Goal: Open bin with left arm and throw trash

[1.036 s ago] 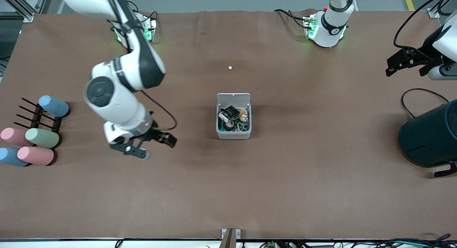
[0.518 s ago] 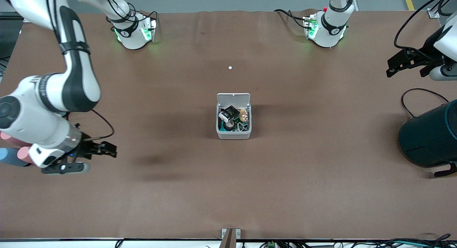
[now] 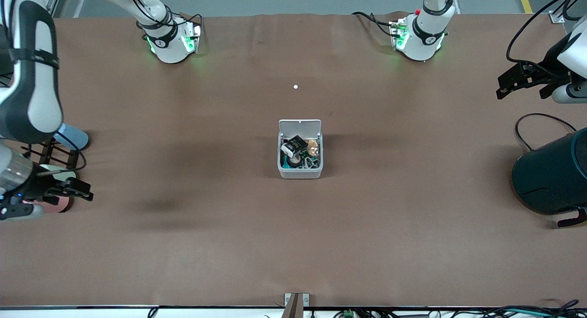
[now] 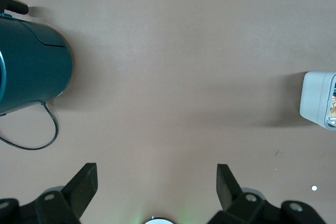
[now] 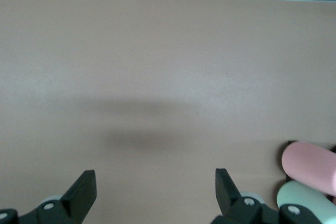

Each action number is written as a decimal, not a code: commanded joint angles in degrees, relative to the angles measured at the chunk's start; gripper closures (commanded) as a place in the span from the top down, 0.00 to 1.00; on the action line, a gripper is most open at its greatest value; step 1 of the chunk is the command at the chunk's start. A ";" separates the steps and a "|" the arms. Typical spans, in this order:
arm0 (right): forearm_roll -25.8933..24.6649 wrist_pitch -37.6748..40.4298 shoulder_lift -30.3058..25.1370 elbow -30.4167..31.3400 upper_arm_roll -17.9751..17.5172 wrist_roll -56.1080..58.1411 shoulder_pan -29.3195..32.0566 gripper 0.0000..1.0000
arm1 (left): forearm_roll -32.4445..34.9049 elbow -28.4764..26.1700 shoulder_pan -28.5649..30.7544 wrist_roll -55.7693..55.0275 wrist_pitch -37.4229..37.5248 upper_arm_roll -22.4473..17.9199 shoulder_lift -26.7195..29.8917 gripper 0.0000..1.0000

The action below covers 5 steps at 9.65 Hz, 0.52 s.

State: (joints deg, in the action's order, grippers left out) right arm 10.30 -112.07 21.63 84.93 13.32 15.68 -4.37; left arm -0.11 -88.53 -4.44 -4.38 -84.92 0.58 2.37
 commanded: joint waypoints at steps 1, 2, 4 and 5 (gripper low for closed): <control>-0.72 6.39 -4.30 -0.98 -0.05 -0.65 -0.02 1.00 | -0.07 0.20 0.13 0.95 -0.16 -0.23 0.27 1.00; -0.81 10.69 -4.31 -4.04 -0.13 -1.44 0.06 1.00 | -0.07 0.20 0.13 0.86 -0.16 -0.23 0.27 1.00; -3.52 15.03 -4.66 -6.53 -0.22 -2.67 -0.37 1.00 | 0.02 0.20 0.04 0.69 -0.16 -0.23 0.18 1.00; -3.71 15.48 -6.32 -6.36 -0.31 -2.67 -0.37 1.00 | 0.11 0.20 0.13 0.68 -0.24 -0.23 0.09 1.00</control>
State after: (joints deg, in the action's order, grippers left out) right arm 7.89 -97.65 16.94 78.49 13.25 14.17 -4.55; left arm -0.11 -88.53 -4.40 -4.38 -84.92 0.52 2.37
